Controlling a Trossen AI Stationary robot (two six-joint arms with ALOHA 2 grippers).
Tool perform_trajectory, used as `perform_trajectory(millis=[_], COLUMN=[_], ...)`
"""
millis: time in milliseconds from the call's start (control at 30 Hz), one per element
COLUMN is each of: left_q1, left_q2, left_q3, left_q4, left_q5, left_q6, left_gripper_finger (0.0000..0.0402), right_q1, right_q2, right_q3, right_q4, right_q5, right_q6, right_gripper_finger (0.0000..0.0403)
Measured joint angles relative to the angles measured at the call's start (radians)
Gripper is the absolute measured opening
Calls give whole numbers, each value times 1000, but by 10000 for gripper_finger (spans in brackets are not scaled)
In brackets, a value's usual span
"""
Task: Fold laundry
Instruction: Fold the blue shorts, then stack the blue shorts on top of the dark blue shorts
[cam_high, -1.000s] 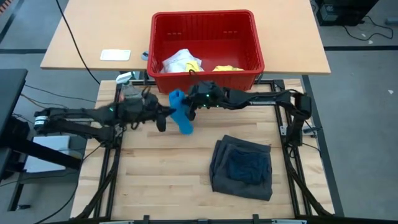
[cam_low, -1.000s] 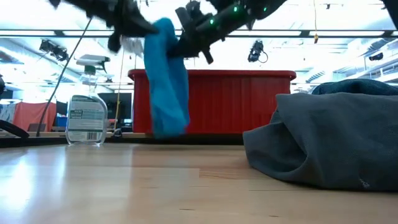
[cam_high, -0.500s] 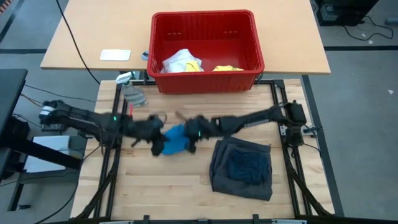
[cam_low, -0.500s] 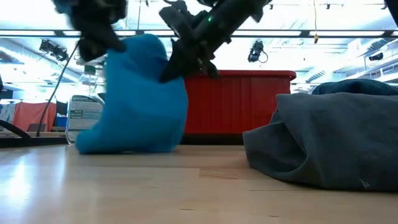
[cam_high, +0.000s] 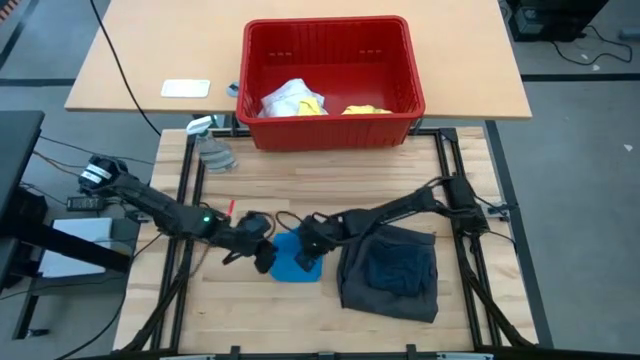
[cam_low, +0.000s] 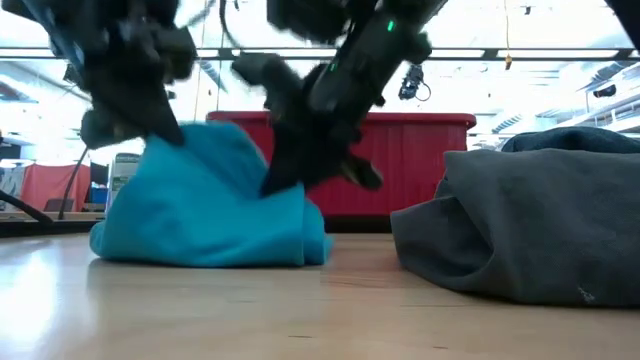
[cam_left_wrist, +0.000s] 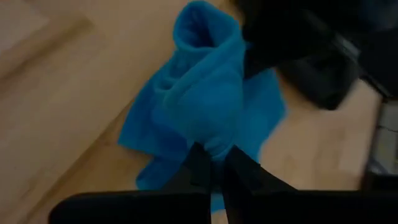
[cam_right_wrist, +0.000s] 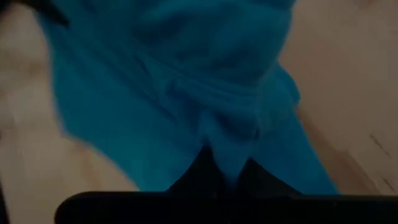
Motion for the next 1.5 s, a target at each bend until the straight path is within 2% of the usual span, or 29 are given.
perform_trajectory(millis=[133, 267, 400, 600, 800, 933, 1067, 1233, 1367, 1500], left_q1=[78, 160, 235, 294, 277, 210, 128, 82, 106, 131], left_q2=[87, 151, 159, 78, -29, -58, -47, 10, 73, 115], left_q3=[0, 0, 0, 6, 6, 6, 6, -54, -158, -239], left_q4=[3, 20, 81, 87, -56, -115, -95, 47, 191, 393], left_q5=[69, 103, 190, 266, 271, 272, 261, 213, 199, 212], left_q6=[40, 69, 122, 190, 163, 110, 53, -49, -142, -144], left_gripper_finger=[14, 29, 73, 163, 232, 266, 294, 315, 316, 313], right_q1=[-16, -16, -14, -6, 9, 6, 7, 4, -8, -11], right_q2=[32, 15, -46, -94, -85, -90, -90, -78, -39, -4], right_q3=[-1, -2, -2, -2, -47, -61, -61, -60, -60, -55], right_q4=[2, -62, -119, -210, -215, -213, -187, -142, -131, -70], right_q5=[-83, -37, 30, 46, 36, 38, 38, 34, 32, 19], right_q6=[82, 136, 164, 279, 363, 373, 399, 415, 437, 471], right_gripper_finger=[24, 81, 132, 182, 235, 282, 333, 373, 376, 368])
